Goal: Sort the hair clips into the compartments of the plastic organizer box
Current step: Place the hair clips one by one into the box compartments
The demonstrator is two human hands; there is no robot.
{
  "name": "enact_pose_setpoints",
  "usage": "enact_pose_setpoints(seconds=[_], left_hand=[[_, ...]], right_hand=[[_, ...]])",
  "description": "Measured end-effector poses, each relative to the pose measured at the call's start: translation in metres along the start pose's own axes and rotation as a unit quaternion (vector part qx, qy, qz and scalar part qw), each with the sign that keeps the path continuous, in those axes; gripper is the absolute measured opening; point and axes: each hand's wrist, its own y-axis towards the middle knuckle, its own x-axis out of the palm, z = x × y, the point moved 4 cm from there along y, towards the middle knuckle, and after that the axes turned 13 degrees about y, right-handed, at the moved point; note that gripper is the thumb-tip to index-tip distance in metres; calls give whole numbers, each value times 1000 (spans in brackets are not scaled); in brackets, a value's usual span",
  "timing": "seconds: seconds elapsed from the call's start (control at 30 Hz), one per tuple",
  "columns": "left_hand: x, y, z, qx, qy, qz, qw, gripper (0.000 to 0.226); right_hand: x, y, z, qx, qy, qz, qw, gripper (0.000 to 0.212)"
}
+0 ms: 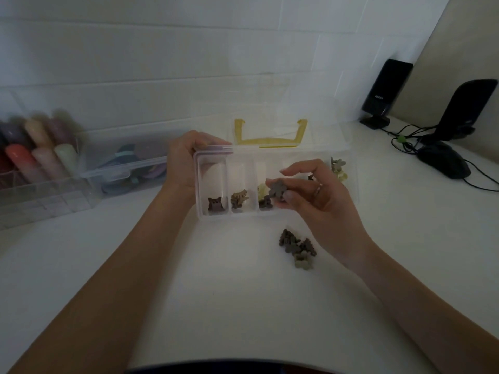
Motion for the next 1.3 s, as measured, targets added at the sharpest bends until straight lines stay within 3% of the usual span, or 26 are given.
enact_pose_setpoints(seconds=[0.13, 0.23, 0.37, 0.53, 0.6, 0.7, 1.1, 1.3], left_hand=[[2, -6, 3, -2, 1, -43, 999, 18], [-5, -7, 6, 54, 66, -29, 996, 43], [-2, -7, 10, -7, 24, -33, 999, 25], [-13, -8, 13, 61, 112, -18, 992, 58], [-14, -7, 14, 48, 109, -12, 993, 52], [-10, -6, 13, -19, 44, -18, 999, 25], [-9, -7, 14, -14, 40, -2, 999, 23], [-10, -7, 13, -31, 43, 6, 999, 22]], right_hand=[[-6, 1, -6, -64, -79, 45, 994, 31], [-11, 1, -10, -95, -112, 78, 986, 30], [-21, 3, -16, -129, -143, 116, 974, 27], [-44, 10, -24, -144, -164, 177, 960, 26], [-50, 12, -23, -140, -173, 199, 954, 27], [-53, 11, -21, -143, -188, 218, 947, 27], [-58, 8, -28, -171, -234, 262, 921, 42], [-57, 10, -24, -139, -272, 238, 922, 33]])
